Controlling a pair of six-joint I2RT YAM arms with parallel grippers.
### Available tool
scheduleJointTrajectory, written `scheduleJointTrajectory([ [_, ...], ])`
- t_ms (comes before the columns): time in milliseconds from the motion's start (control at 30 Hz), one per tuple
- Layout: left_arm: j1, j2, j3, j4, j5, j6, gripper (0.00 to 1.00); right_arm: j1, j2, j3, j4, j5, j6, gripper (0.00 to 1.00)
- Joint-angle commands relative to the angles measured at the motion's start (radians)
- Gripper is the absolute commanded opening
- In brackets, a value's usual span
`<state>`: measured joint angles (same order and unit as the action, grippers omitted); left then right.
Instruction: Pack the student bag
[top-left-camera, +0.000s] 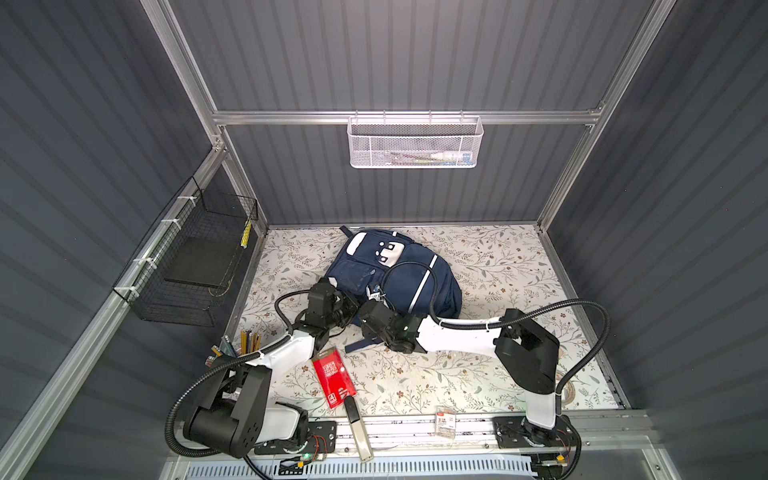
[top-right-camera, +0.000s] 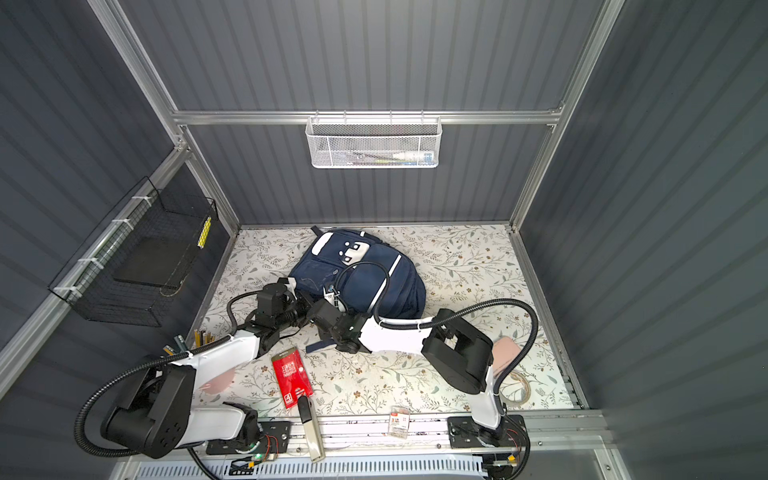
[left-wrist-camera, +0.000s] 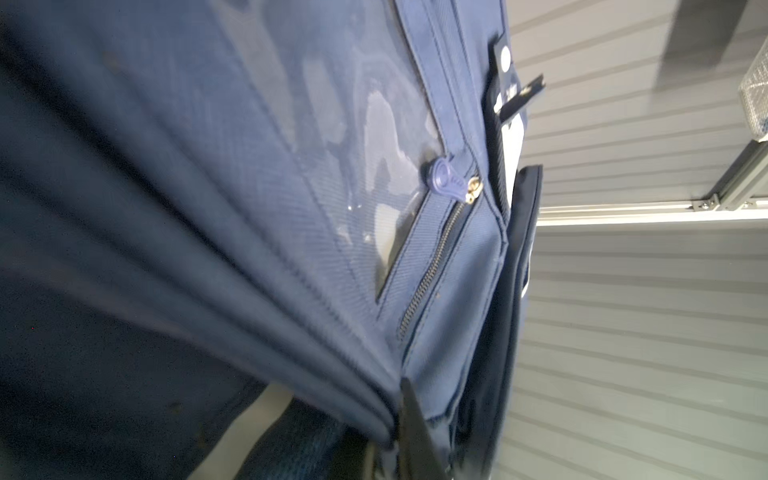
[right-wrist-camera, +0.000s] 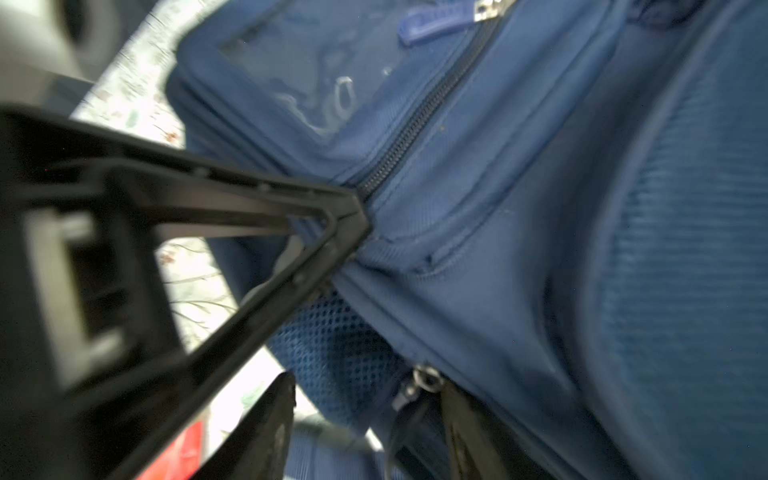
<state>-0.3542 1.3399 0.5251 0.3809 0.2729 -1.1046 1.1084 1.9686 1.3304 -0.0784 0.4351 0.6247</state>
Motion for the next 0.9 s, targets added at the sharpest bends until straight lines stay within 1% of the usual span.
scheduleJointTrajectory([
  [0,-0.026,-0.039,-0.009,-0.007,0.076,0.007,0.11,-0.038,0.05,0.05,-0.097,0.095,0.025,0.53],
  [67,-0.026,-0.05,0.004,-0.039,0.065,0.03,0.11,-0.046,0.032,0.019,-0.114,0.122,0.032,0.45],
  [167,-0.026,-0.056,0.009,-0.043,0.064,0.034,0.11,-0.062,-0.019,-0.052,-0.08,0.118,0.045,0.32],
  [267,-0.026,-0.051,-0.002,-0.033,0.064,0.035,0.1,-0.076,-0.049,-0.086,-0.026,0.076,0.038,0.21],
  [300,-0.026,-0.051,-0.006,-0.037,0.04,0.04,0.1,-0.076,-0.053,-0.085,-0.019,0.059,0.022,0.18],
  [333,-0.026,-0.05,-0.012,-0.036,0.029,0.04,0.1,-0.077,-0.056,-0.079,-0.016,0.039,0.003,0.14],
  [467,-0.016,-0.045,-0.005,-0.056,0.006,0.065,0.1,-0.076,-0.082,-0.08,-0.032,-0.011,-0.008,0.01],
  [600,0.006,-0.036,0.009,-0.067,0.011,0.079,0.1,-0.092,-0.123,-0.118,-0.048,-0.048,0.001,0.0],
  [733,0.053,-0.037,0.025,-0.086,0.034,0.101,0.1,-0.113,-0.18,-0.169,-0.09,-0.06,0.0,0.0],
  [867,0.067,-0.044,0.038,-0.109,0.032,0.121,0.09,-0.12,-0.235,-0.229,-0.101,-0.079,-0.007,0.0],
])
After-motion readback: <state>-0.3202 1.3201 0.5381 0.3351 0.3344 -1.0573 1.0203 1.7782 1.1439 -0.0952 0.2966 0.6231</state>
